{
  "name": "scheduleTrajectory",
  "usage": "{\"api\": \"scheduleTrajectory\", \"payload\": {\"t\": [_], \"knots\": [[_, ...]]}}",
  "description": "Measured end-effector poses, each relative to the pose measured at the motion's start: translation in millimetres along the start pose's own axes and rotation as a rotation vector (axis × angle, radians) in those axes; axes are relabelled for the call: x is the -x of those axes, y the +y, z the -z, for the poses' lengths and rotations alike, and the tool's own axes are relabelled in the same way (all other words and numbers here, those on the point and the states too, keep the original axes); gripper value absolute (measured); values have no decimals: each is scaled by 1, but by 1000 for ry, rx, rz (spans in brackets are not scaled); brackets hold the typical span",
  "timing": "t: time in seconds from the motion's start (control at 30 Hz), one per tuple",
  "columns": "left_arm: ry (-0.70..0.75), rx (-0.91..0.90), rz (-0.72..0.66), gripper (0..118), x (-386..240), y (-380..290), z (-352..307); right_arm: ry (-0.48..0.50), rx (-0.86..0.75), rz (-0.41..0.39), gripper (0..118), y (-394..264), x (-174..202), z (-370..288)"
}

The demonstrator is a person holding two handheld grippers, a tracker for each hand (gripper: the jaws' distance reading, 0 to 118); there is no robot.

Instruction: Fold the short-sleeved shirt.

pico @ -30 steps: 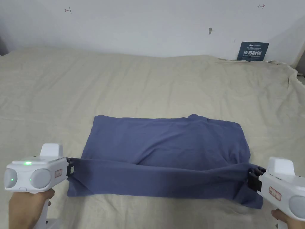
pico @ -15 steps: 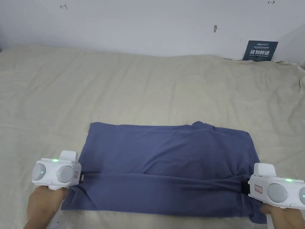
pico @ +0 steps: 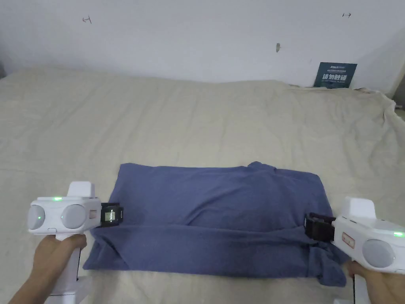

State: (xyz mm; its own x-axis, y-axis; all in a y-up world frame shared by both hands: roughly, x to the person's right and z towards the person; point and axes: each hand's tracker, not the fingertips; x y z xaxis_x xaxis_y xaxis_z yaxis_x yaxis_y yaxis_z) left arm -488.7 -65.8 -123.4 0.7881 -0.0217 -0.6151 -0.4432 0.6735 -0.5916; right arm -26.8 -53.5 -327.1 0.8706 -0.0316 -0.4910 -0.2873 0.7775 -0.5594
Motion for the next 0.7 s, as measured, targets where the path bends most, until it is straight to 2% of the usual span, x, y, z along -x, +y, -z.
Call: {"api": "scheduleTrajectory", "payload": {"t": [0.17,0.3,0.37,0.4,0.43,0.47,0.53,0.6,0.63,0.7], "knots": [[-31,-190,-38,109,7,-3,-62,-10,-181,-26,102,8,6,-71],[-45,-288,-53,115,8,-16,-101,-26,-297,-55,101,2,6,-107],[-54,-308,-44,113,8,-26,-116,-36,-327,-70,100,-6,7,-119],[-37,-336,-46,108,9,-28,-117,-43,-337,-75,96,-9,8,-123],[-38,-369,-35,99,9,-35,-122,-47,-348,-80,88,-13,9,-128],[-43,-405,-18,84,8,-41,-127,-49,-361,-79,75,-18,8,-130],[-42,-421,-6,40,7,-52,-130,-50,-371,-77,37,-25,7,-136],[-57,-416,5,9,7,-60,-133,-54,-381,-62,2,-32,14,-144],[-70,-412,5,0,8,-64,-134,-59,-385,-58,0,-36,14,-147],[-84,-410,-3,0,6,-71,-134,-53,-389,-55,0,-41,11,-148]]}}
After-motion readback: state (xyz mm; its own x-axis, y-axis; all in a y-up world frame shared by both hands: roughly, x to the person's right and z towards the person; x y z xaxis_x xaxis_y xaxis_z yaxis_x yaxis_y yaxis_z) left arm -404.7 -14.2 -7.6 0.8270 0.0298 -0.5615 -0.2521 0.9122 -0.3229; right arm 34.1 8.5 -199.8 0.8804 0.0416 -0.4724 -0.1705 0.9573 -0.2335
